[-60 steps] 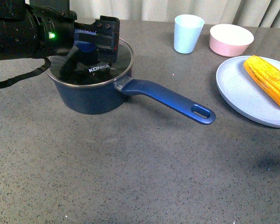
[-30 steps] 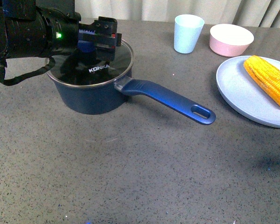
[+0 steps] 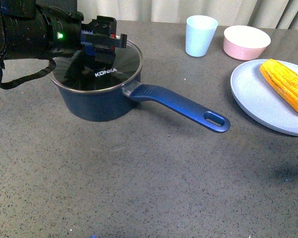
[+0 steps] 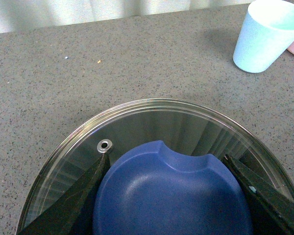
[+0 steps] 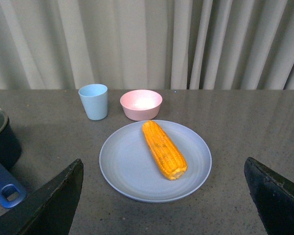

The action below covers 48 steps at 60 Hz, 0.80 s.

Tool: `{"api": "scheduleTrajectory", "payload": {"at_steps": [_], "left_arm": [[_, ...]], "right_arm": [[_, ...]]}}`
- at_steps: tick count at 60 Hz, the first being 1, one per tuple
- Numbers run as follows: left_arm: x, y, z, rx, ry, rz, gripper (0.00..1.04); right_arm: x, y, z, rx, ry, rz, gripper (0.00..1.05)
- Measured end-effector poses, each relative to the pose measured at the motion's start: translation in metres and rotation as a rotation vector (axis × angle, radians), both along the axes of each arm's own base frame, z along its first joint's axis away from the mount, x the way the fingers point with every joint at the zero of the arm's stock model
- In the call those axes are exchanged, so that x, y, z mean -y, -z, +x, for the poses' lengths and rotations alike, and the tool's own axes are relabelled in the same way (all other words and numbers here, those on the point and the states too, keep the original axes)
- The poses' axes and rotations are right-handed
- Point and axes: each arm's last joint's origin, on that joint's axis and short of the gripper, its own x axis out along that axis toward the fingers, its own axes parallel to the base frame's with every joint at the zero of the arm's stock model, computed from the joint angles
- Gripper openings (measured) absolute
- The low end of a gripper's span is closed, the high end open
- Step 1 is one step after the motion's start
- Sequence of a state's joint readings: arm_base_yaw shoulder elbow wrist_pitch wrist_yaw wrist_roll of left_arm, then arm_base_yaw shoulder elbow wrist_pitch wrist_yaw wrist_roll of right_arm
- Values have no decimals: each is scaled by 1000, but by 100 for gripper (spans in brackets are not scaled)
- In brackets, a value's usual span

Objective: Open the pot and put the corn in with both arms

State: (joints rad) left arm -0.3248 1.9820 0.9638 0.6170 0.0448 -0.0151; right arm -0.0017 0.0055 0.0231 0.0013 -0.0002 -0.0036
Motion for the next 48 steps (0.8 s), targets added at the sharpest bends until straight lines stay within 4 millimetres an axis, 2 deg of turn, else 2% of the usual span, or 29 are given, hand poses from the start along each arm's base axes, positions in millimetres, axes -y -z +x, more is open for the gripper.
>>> {"api": "scheduleTrajectory", "payload": {"at_steps": [14, 21, 33, 48], "left_arm": [[1, -23, -5, 18, 13, -15, 60], [-9, -40, -5, 56, -13, -31, 60], [-51, -46, 1, 77, -123, -31, 60], [-118, -36, -4, 59, -293, -19, 60]], "right_arm": [[0, 0, 0, 0, 0, 0, 96], [0, 0, 0, 0, 0, 0, 96], [0, 0, 0, 0, 0, 0, 96], [0, 0, 0, 0, 0, 0, 96]]}}
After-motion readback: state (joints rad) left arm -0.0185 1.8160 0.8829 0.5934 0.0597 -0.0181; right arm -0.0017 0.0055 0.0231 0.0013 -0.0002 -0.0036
